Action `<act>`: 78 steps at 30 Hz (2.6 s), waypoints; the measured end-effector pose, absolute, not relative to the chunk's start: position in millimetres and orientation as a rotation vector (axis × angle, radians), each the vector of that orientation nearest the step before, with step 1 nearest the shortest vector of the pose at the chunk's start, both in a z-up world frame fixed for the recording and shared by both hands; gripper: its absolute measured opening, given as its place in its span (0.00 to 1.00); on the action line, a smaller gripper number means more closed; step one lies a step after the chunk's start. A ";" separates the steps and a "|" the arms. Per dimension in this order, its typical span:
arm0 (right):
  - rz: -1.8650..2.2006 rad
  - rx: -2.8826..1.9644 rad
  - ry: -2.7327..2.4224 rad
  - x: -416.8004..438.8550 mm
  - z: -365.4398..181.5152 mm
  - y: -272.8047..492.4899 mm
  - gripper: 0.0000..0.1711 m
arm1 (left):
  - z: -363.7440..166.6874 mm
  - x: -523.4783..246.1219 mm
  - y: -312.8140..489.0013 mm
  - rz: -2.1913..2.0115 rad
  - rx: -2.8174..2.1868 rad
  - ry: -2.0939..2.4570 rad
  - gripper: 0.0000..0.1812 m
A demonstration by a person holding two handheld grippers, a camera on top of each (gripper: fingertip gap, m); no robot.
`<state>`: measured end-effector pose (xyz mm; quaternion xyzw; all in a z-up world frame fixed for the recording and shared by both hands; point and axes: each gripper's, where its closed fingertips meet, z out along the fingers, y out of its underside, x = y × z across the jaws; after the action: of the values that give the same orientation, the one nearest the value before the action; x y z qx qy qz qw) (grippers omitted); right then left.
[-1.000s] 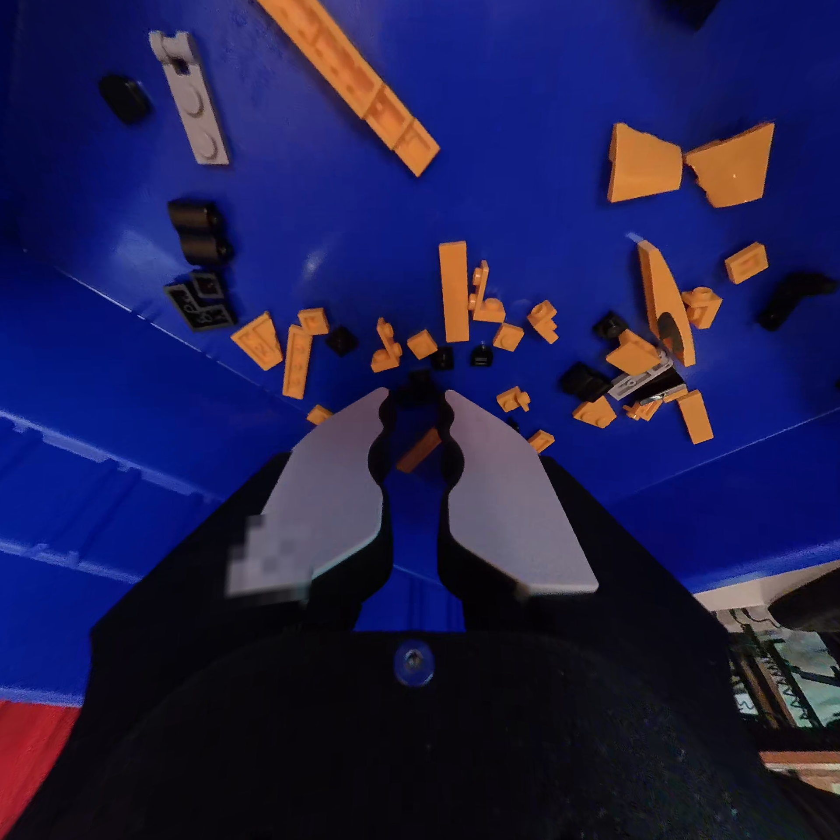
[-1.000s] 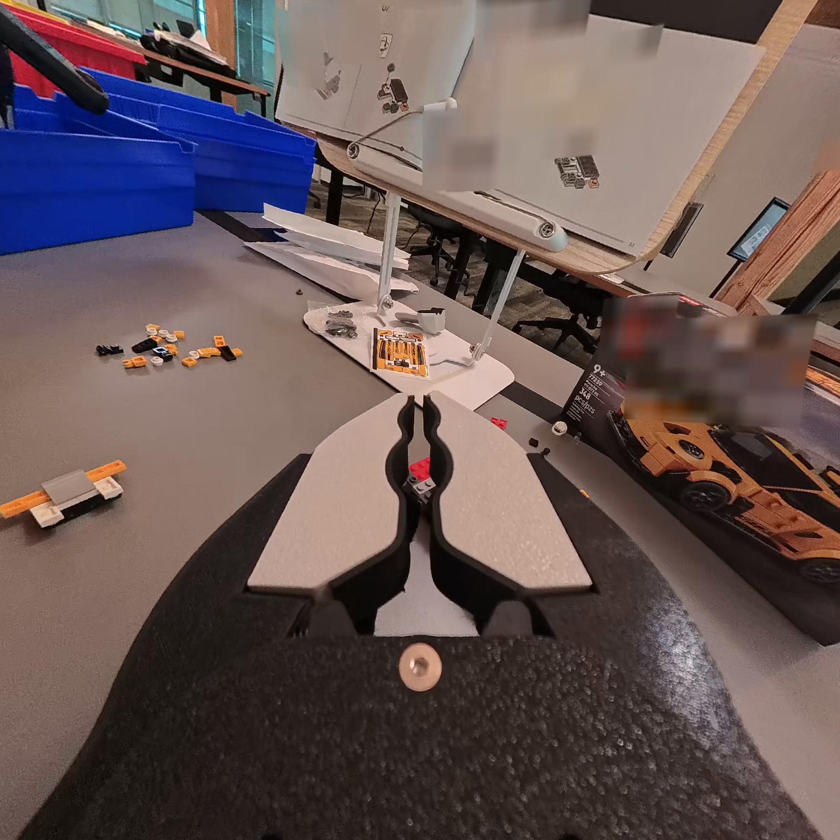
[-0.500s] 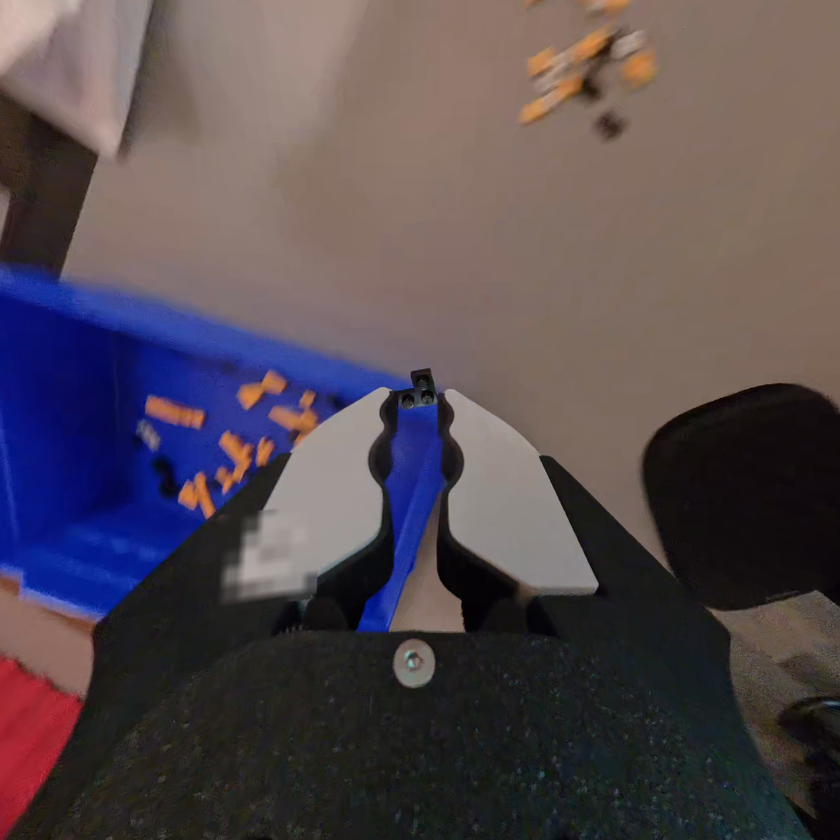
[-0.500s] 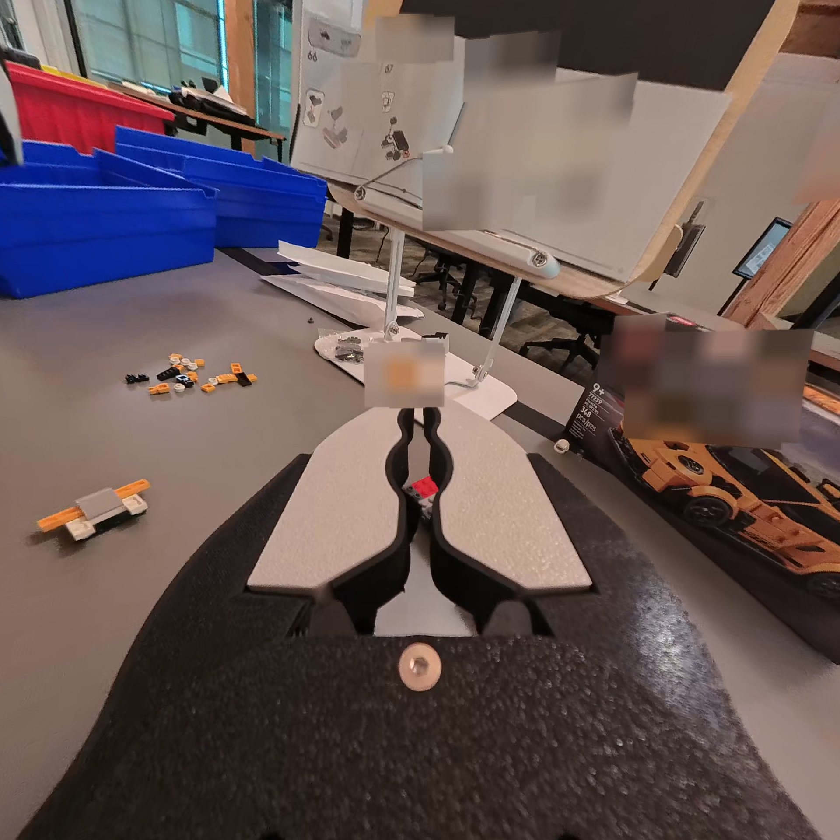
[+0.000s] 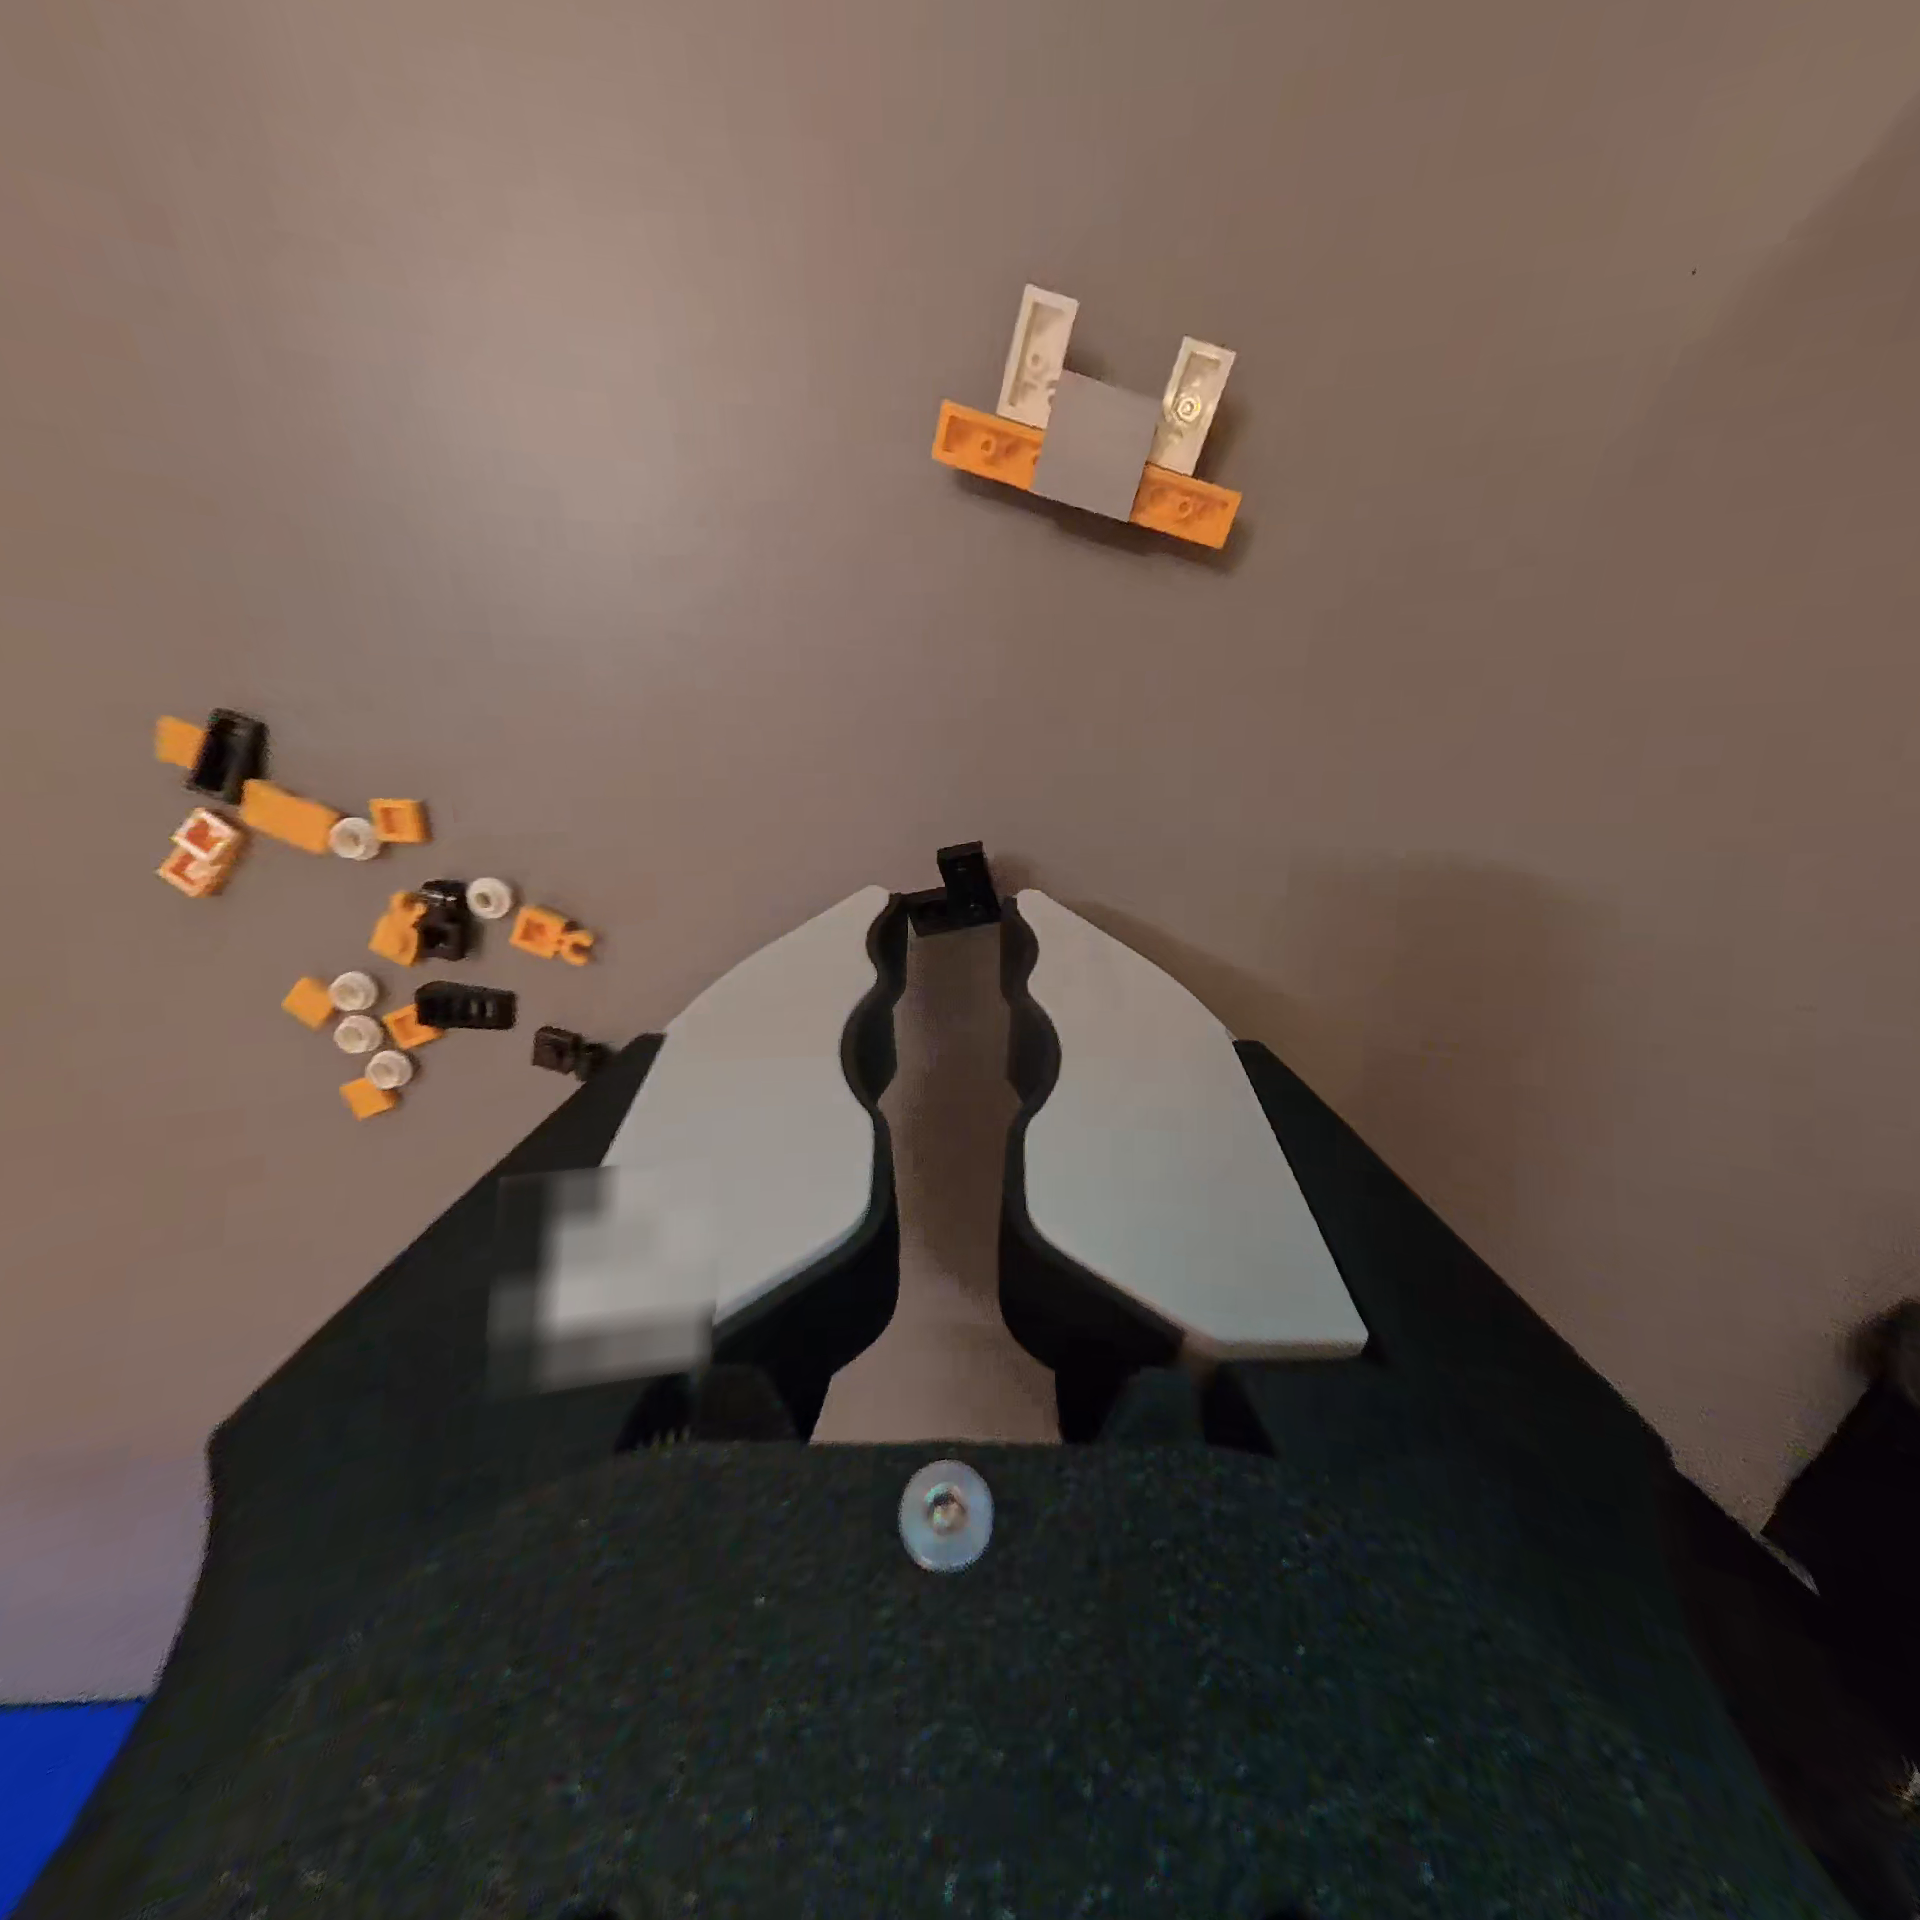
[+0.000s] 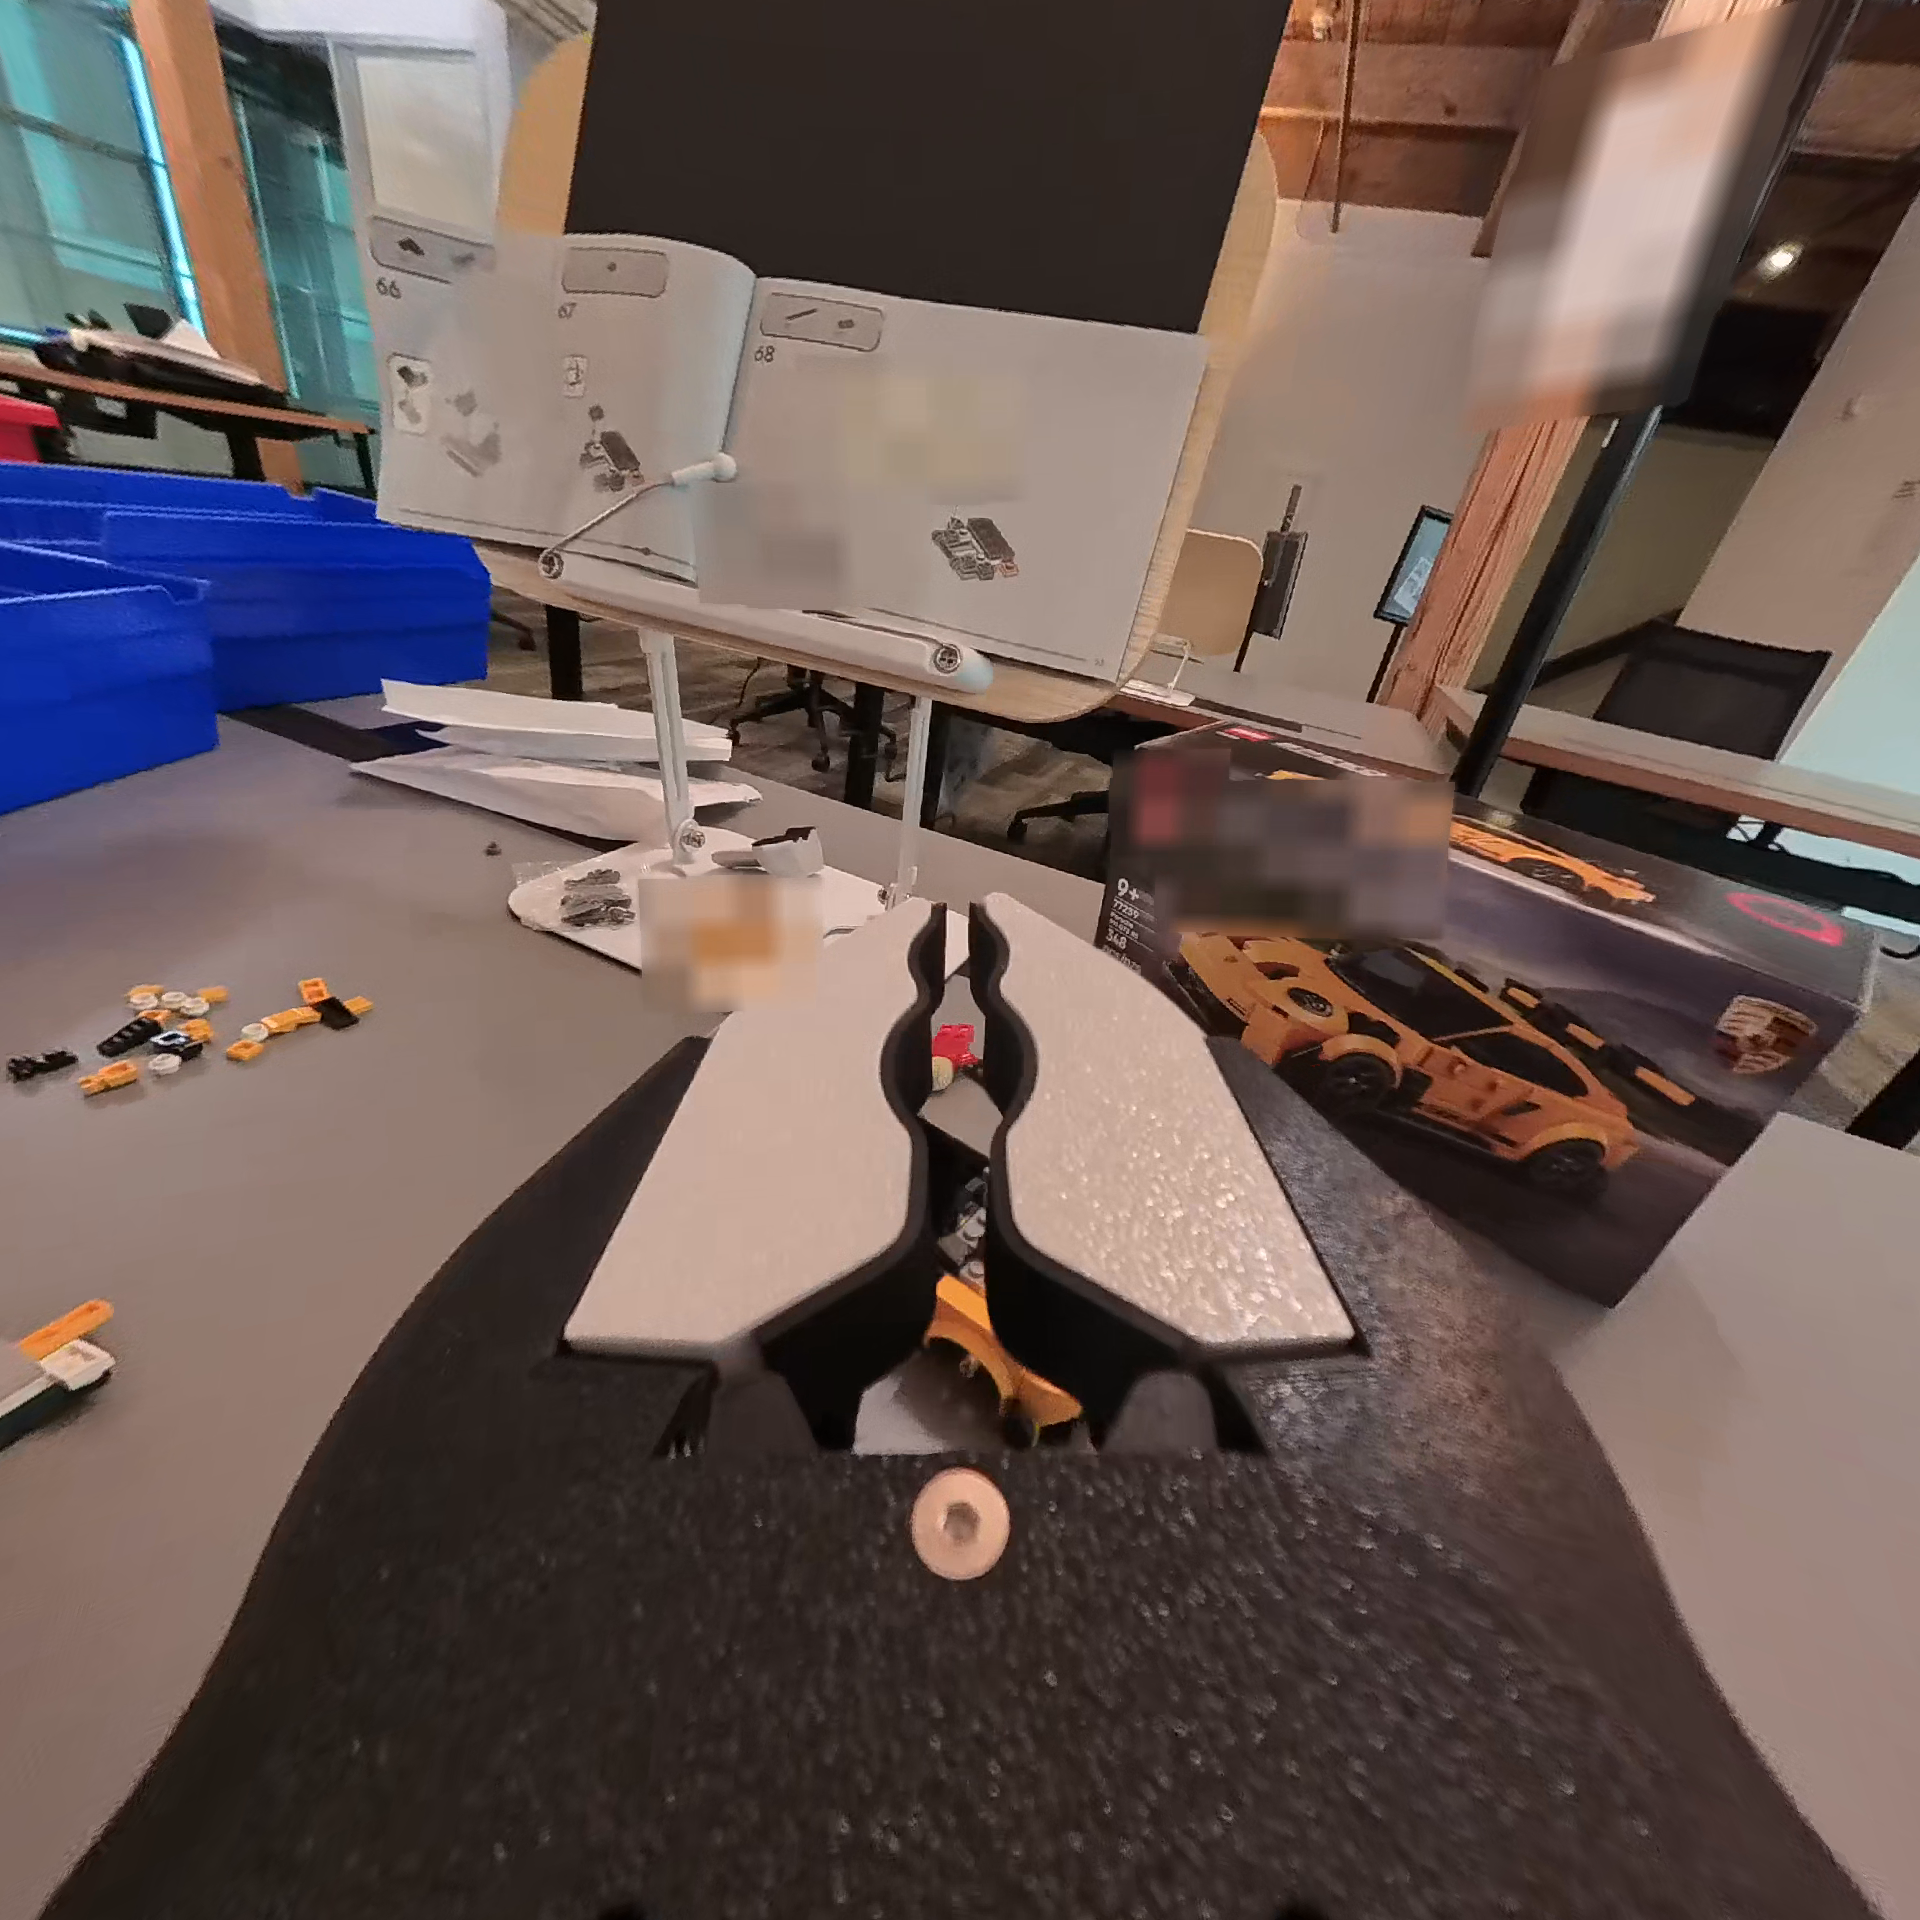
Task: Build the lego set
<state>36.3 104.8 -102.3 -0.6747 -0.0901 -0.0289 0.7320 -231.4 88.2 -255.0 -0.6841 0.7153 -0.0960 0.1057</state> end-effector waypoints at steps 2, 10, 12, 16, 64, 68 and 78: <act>-0.062 -1.479 -0.196 34.8 -101.8 104.6 0.02 | -255.6 -230.7 86.0 -0.316 -2.011 2.096 0.12; -0.149 -1.532 0.017 74.2 -108.4 106.5 0.00 | -208.0 -236.0 99.3 -0.496 -1.948 1.868 0.18; -0.147 -1.565 0.075 87.1 -116.4 107.9 0.00 | -179.1 -252.9 125.1 -0.461 -1.941 1.723 0.16; -0.166 -1.607 0.106 101.9 -131.0 111.3 0.00 | -119.2 -329.2 209.1 -0.262 -2.000 1.334 0.13; -0.134 -1.648 -0.072 79.7 -151.5 122.9 0.00 | -256.3 -622.5 386.3 0.406 -3.097 1.204 0.05; -0.130 -1.641 -0.075 78.6 -149.4 122.2 0.00 | -239.0 -612.8 380.4 0.363 -3.060 1.230 0.05; -0.116 -1.603 -0.096 74.1 -139.0 118.6 0.00 | -115.5 -429.5 306.7 -0.242 -2.321 1.420 0.04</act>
<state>74.1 118.6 -139.0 -0.7176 -0.0430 -0.0520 0.6931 -429.5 306.7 -115.5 -0.8319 0.5089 -0.0866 0.2039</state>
